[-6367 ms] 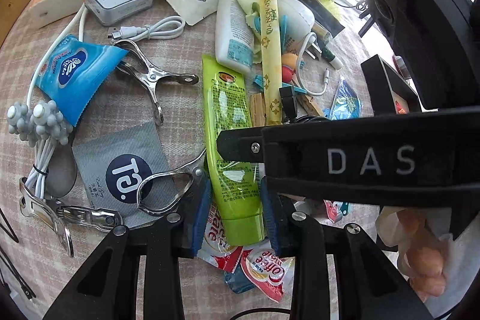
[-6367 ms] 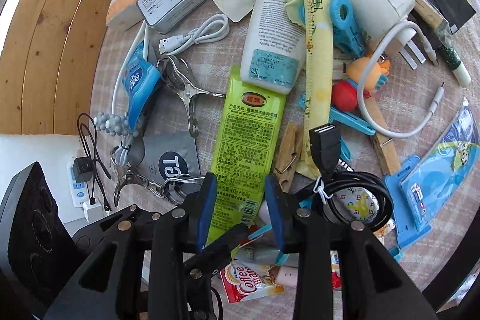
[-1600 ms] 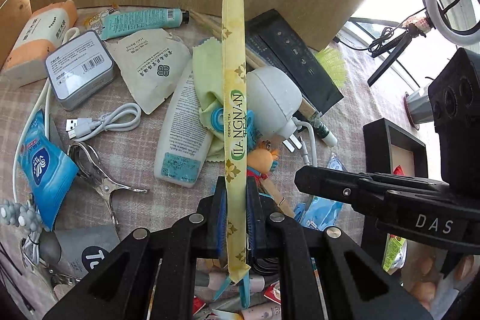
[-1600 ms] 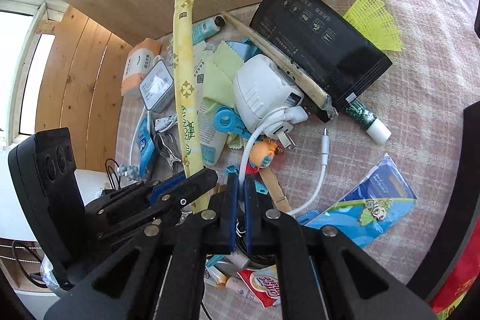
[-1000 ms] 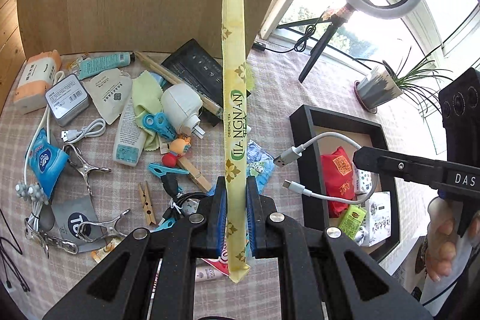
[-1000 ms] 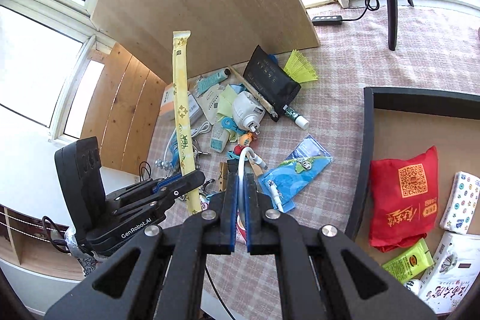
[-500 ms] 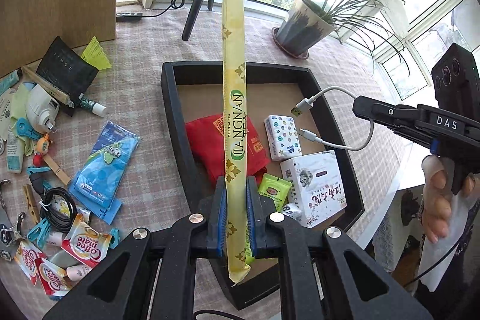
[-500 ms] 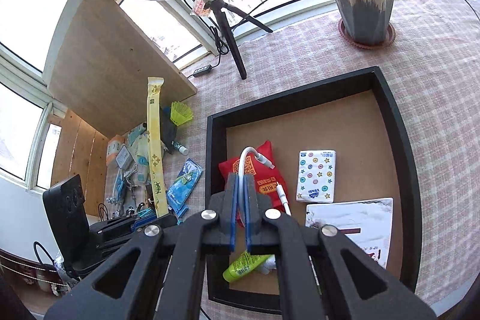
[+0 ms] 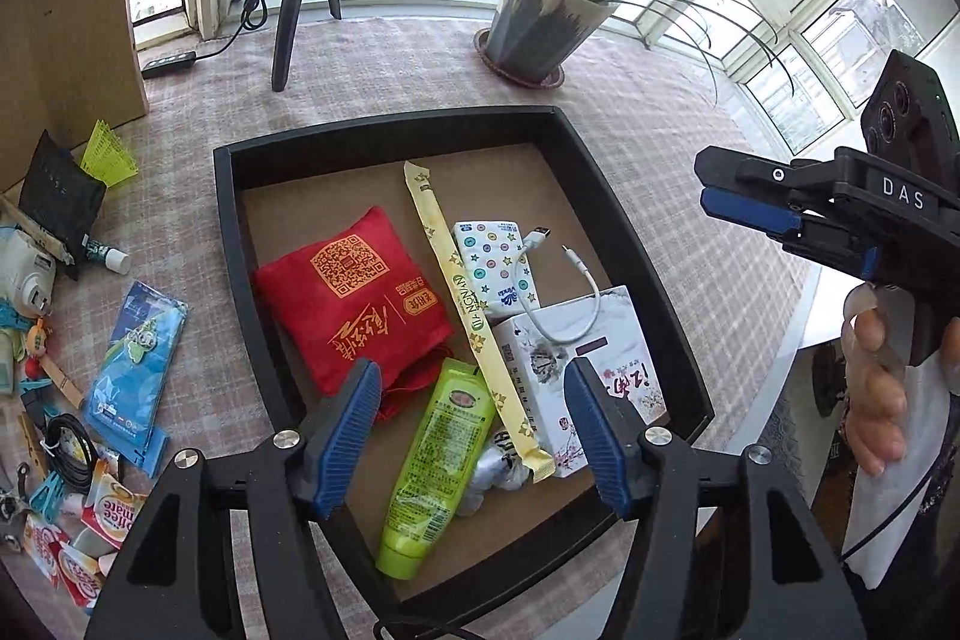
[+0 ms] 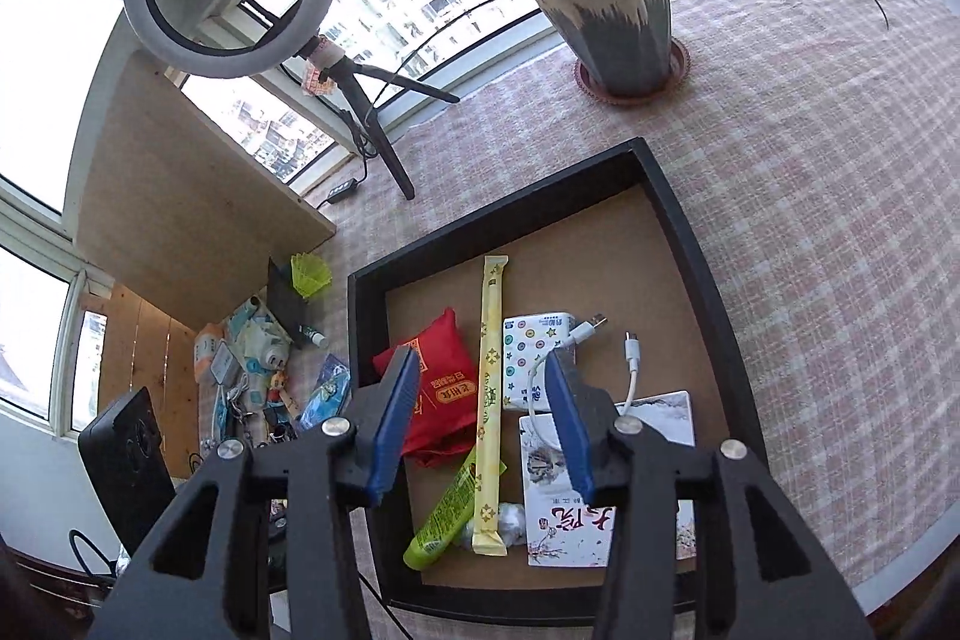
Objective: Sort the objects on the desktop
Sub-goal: 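Carry the yellow stick into the tray and open both tools, then move both tools back to the blue plastic packet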
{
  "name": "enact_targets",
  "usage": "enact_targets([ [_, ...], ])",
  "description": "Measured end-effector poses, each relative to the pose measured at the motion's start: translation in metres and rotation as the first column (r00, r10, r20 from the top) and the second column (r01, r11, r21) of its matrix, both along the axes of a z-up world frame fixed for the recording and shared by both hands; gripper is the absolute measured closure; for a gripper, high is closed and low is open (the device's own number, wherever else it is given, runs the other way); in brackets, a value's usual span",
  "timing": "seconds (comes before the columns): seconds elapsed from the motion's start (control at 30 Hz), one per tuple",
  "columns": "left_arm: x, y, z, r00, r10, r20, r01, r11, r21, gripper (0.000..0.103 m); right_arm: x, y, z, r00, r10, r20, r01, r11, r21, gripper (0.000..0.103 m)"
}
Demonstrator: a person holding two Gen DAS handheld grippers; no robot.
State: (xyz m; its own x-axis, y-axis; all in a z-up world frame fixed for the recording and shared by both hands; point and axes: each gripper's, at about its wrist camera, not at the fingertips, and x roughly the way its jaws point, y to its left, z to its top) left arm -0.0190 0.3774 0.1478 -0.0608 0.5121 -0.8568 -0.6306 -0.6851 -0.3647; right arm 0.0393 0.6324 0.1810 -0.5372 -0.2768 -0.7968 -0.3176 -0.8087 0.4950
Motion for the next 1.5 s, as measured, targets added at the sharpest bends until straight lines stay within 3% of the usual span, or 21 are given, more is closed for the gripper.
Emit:
enact_targets([
  [0.4,-0.019,-0.046,-0.009,0.994,0.111,0.001,-0.111,0.993,-0.030,0.043,-0.024,-0.055,-0.012,0.990,0.138,0.036,-0.139,0.990,0.028,0.060],
  [0.57,-0.034,-0.092,-0.014,0.977,0.212,-0.023,-0.213,0.975,-0.063,0.043,-0.039,-0.086,-0.019,0.976,0.211,0.053,-0.212,0.977,0.026,0.060],
  [0.67,-0.042,-0.133,-0.018,0.954,0.299,-0.036,-0.301,0.950,-0.084,0.043,-0.050,-0.108,-0.025,0.962,0.265,0.065,-0.267,0.963,0.025,0.060],
  [0.8,-0.053,-0.202,-0.029,0.893,0.449,-0.007,-0.448,0.889,-0.096,0.043,-0.063,-0.143,-0.033,0.937,0.339,0.085,-0.342,0.940,0.024,0.059],
  [0.97,-0.056,-0.294,-0.037,0.783,0.622,-0.006,-0.618,0.776,-0.124,0.043,-0.078,-0.191,-0.042,0.894,0.434,0.111,-0.438,0.899,0.021,0.055],
  [1.07,-0.054,-0.340,-0.040,0.717,0.697,-0.005,-0.691,0.710,-0.136,0.043,-0.085,-0.219,-0.050,0.865,0.484,0.131,-0.488,0.873,0.002,0.049],
  [1.2,-0.047,-0.380,-0.046,0.661,0.750,0.000,-0.742,0.654,-0.147,0.043,-0.093,-0.253,-0.064,0.831,0.533,0.159,-0.539,0.842,-0.001,0.049],
  [1.33,-0.043,-0.389,-0.053,0.651,0.759,0.014,-0.749,0.645,-0.152,0.043,-0.102,-0.276,-0.082,0.814,0.551,0.184,-0.550,0.833,-0.062,0.049],
  [1.4,-0.043,-0.385,-0.055,0.660,0.751,0.025,-0.741,0.656,-0.145,0.043,-0.107,-0.284,-0.090,0.811,0.552,0.194,-0.550,0.832,-0.067,0.049],
  [1.5,-0.048,-0.365,-0.054,0.694,0.719,0.035,-0.710,0.691,-0.135,0.043,-0.115,-0.290,-0.100,0.812,0.538,0.225,-0.540,0.840,-0.058,0.049],
])
